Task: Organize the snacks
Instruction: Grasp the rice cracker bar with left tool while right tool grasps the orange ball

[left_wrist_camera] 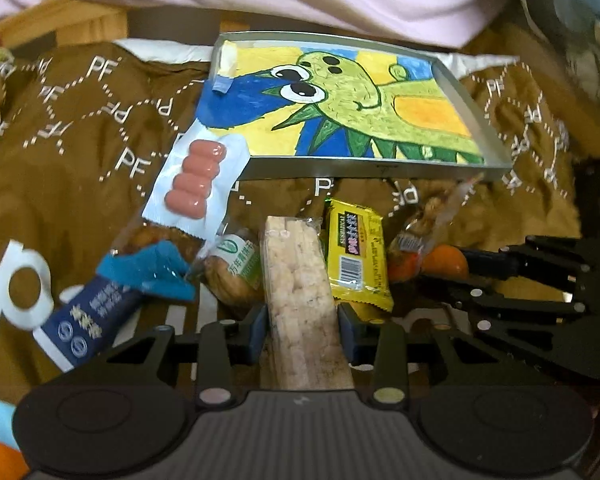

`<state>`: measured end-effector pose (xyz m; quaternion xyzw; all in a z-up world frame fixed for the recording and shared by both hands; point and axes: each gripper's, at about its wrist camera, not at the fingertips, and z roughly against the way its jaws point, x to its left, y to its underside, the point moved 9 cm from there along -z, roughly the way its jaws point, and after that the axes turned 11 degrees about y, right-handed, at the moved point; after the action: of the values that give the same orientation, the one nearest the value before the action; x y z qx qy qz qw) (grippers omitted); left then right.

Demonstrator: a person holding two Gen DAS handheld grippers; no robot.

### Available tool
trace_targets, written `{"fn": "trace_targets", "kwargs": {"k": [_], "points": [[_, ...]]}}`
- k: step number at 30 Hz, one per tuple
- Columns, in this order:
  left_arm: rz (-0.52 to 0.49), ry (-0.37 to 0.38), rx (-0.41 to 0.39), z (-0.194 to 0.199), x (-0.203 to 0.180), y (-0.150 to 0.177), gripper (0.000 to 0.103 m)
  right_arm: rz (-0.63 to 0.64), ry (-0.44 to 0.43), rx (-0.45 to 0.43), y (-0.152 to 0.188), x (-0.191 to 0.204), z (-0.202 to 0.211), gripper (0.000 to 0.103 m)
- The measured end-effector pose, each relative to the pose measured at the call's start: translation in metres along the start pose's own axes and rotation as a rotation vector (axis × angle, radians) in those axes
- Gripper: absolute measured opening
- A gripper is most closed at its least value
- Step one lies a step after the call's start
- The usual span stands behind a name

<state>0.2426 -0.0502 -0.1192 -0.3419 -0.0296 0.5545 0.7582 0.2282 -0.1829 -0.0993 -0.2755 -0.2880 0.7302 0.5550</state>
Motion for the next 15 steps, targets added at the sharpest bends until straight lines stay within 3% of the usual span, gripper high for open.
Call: {"fn": "trace_targets", "kwargs": {"k": [7,15], "points": [[0.090,0.071,-0.090,0.017,-0.004,-0.014,0.041,-0.012,-0.007,-0.115,-0.018,-0.002,0.007,0.030],[0.026,0.017,-0.285,0.010,-0.004,-0.085,0.041,-0.017,0.085,-0.253,-0.051,-0.017,-0.025,0.030]]}}
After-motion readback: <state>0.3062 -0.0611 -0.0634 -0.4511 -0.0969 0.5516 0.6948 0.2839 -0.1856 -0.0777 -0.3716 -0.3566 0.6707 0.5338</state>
